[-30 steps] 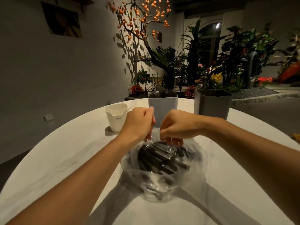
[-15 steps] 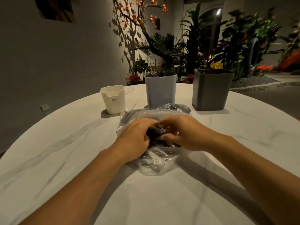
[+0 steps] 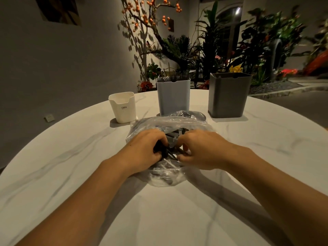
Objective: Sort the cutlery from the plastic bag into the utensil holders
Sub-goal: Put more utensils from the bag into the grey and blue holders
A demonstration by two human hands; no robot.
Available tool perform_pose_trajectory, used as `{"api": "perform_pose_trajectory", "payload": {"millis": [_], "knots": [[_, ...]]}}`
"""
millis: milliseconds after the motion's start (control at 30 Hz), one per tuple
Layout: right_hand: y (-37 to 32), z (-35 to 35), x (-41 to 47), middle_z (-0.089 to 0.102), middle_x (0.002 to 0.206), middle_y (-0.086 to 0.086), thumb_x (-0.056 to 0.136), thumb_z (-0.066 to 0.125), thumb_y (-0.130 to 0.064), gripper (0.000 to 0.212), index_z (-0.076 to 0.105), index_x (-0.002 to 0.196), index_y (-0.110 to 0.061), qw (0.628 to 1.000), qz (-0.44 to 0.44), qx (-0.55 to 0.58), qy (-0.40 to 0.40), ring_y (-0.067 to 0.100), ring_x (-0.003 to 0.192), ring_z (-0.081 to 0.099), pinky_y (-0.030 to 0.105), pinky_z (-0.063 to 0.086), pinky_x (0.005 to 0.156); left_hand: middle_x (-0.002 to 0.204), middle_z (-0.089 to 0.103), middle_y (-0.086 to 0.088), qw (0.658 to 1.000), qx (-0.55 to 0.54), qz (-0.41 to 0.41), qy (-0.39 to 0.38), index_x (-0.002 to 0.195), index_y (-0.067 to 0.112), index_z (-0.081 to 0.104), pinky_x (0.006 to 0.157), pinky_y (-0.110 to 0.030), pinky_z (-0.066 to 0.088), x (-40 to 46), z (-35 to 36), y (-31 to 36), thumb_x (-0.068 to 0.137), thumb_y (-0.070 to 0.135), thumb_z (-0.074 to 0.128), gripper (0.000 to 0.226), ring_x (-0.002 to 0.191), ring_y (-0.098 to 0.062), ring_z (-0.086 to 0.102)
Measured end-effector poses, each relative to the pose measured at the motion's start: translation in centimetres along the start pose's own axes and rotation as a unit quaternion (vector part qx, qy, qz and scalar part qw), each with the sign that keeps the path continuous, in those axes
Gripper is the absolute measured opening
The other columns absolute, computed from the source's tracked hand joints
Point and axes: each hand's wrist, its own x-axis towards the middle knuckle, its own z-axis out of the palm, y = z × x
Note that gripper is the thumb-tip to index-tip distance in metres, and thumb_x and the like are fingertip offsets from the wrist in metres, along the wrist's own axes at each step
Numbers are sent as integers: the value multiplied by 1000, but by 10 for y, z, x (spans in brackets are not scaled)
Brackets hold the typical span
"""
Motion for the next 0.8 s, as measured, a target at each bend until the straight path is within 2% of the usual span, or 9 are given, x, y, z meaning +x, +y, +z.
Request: {"api": "perform_pose_trajectory", "payload": {"millis": [100,167,267,400,567,633,800], "knots": [[-3,1,1,68,82,-7,87,49,-64,41,67,92,-27,999,35,25,15,11,73,61,32,54,64,97,57,17,1000,2,-3,4,94,34,61,81,-25,47,0,1,1,80,10,73,30,93,-5,52],[-8,3,1,65,76,-9,85,53,-69,43,65,89,-28,998,47,25,22,9,69,59,27,48,57,97,57,17,1000,9,-3,5,95,33,62,82,-26,48,-1,1,0,80,10,73,29,93,-6,52],[-13,8,2,65,82,-8,85,63,-57,33,63,97,-26,996,74,44,31,12,74,60,32,54,65,98,56,17,1000,15,0,-1,97,32,59,81,-24,46,-1,0,0,79,11,67,29,93,-6,50],[-14,8,2,64,92,-5,83,63,-46,26,56,97,-25,992,109,57,31,17,85,58,38,54,74,94,55,16,1000,4,-12,4,92,29,55,79,-29,45,-1,0,5,79,14,58,20,91,-4,49],[-13,5,1,65,94,-10,83,71,-43,25,55,96,-29,989,105,107,19,13,88,58,33,53,75,98,56,16,1000,14,-18,12,96,31,55,87,-34,49,-1,2,5,87,22,60,14,95,-8,51],[-12,5,1,67,95,-12,82,75,-41,26,58,100,-32,985,103,135,28,12,92,59,35,55,80,100,57,15,1000,17,-18,15,98,30,57,88,-35,49,-1,3,5,88,20,60,15,96,-8,51],[-15,7,2,68,96,-11,87,71,-45,26,60,106,-30,983,92,150,44,12,91,62,35,56,82,103,57,13,999,19,-19,20,100,29,58,89,-35,50,-2,4,5,90,21,62,14,97,-9,51]]}}
